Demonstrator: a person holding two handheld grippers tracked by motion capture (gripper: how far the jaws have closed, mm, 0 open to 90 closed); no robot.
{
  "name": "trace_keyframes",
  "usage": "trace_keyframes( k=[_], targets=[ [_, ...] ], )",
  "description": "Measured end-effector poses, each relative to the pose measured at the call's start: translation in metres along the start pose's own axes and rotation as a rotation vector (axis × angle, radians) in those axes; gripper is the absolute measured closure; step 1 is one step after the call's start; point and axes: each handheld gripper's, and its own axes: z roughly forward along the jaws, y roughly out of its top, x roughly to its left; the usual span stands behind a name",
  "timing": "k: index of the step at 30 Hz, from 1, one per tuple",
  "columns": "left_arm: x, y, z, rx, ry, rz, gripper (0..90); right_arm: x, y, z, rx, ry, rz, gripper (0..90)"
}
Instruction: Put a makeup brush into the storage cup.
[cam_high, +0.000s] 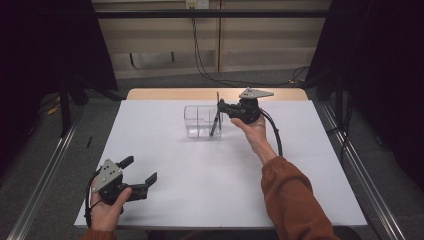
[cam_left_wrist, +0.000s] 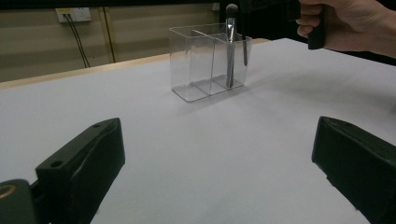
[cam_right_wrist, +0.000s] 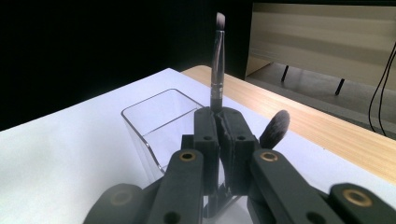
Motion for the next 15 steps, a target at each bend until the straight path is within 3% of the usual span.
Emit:
trace_keyframes(
  k=[15],
  targets=[
    [0.0, 0.0002, -0.0001, 0.002, 0.0, 0.003, 2.6, 0.0004, -0.0063, 0.0007, 0.02, -0.004, 0.0, 86.2]
  ],
)
